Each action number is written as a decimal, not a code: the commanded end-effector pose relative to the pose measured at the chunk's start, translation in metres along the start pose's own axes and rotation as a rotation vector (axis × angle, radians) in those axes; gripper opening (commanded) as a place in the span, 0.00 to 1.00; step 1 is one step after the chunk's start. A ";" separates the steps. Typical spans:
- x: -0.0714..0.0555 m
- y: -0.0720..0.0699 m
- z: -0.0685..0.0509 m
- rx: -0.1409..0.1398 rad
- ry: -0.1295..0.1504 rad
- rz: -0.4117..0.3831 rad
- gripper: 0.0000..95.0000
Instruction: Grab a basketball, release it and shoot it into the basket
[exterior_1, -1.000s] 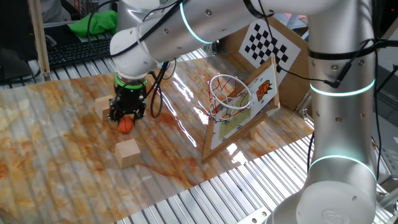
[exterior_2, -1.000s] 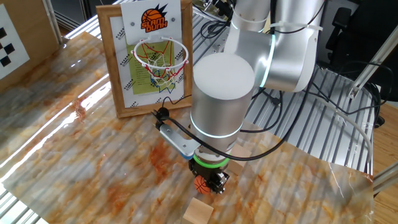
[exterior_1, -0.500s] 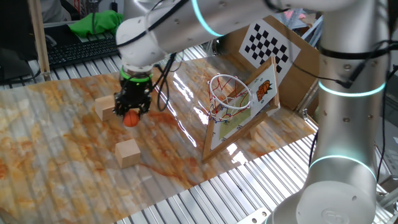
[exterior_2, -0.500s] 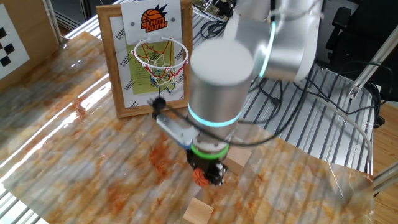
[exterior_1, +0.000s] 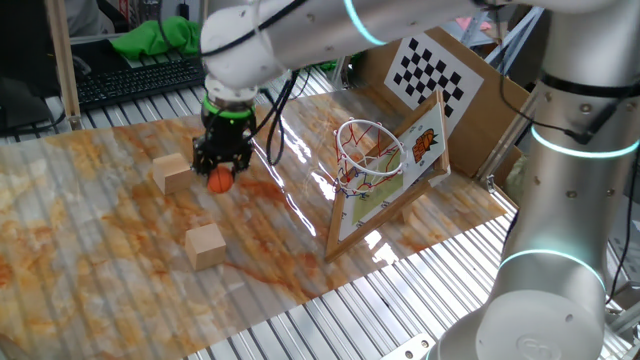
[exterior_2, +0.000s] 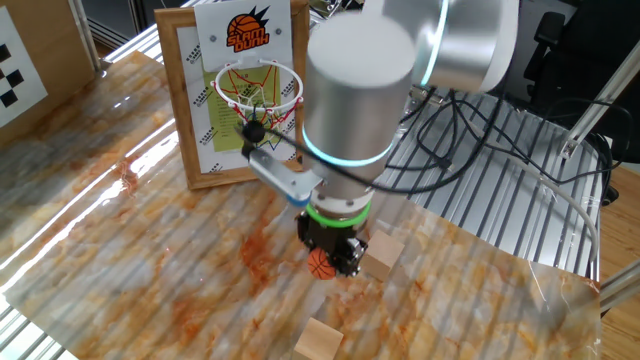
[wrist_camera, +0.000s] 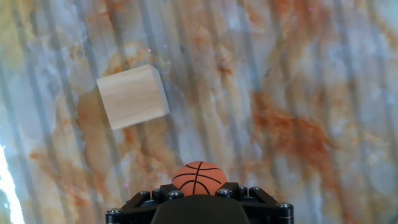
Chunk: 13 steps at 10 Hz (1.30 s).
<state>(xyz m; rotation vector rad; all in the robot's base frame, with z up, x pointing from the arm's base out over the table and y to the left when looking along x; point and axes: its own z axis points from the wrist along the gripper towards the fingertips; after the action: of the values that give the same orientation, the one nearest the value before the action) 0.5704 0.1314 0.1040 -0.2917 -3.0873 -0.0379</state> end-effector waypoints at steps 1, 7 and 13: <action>-0.001 -0.004 -0.021 0.003 0.001 0.001 0.00; -0.003 -0.021 -0.092 -0.005 -0.020 -0.003 0.00; 0.000 -0.025 -0.125 -0.018 -0.020 0.003 0.00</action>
<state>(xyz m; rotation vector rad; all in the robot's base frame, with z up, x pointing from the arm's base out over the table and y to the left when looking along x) 0.5705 0.1031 0.2262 -0.3043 -3.1147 -0.0612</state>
